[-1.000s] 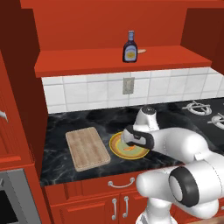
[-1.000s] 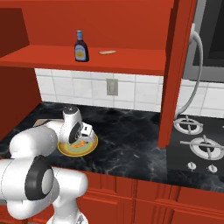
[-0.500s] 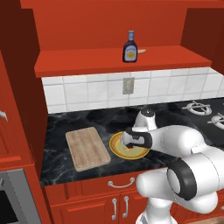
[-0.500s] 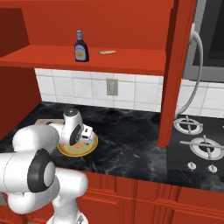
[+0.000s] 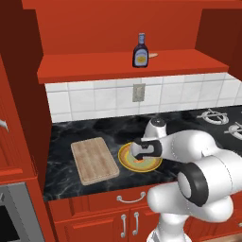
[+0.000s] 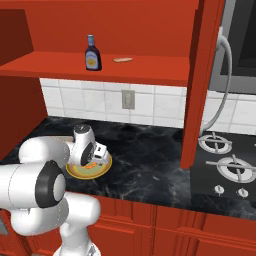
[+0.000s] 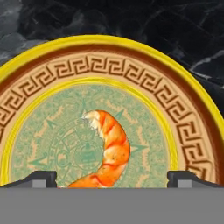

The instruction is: Pick the shrimp from the plate and place it on the cutting board. Then pick the condiment bottle from the cabinet and place it next to the cutting board.

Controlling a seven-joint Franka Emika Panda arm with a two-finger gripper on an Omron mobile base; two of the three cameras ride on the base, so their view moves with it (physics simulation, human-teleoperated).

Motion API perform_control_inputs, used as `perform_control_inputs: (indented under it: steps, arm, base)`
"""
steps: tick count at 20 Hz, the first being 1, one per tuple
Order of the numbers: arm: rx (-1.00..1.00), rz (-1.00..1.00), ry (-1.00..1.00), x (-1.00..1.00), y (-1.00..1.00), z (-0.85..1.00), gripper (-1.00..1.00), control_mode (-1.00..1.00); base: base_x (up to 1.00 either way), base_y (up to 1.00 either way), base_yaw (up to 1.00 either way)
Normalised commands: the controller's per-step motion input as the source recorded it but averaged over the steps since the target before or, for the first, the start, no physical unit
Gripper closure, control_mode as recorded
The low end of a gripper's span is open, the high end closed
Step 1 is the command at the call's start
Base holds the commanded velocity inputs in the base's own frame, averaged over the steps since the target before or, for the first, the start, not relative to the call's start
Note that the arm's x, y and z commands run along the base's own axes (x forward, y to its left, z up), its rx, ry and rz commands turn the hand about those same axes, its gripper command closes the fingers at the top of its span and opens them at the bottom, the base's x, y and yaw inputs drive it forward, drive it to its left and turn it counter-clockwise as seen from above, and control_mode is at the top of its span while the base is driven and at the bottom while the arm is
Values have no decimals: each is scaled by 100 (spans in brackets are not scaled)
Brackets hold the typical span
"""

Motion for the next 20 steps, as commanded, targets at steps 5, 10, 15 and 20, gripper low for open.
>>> perform_control_inputs:
  steps: [5,10,15,20]
  arm:
    - [0,-2,0,6,0,-10,-100,-100]
    - [0,-1,0,4,0,-10,-100,-100]
    - [0,-1,0,7,0,-8,-100,-100]
    - [0,-1,0,9,0,-8,-100,-100]
  base:
    - [0,0,0]
    - [0,0,0]
    - [0,0,0]
    - [0,0,0]
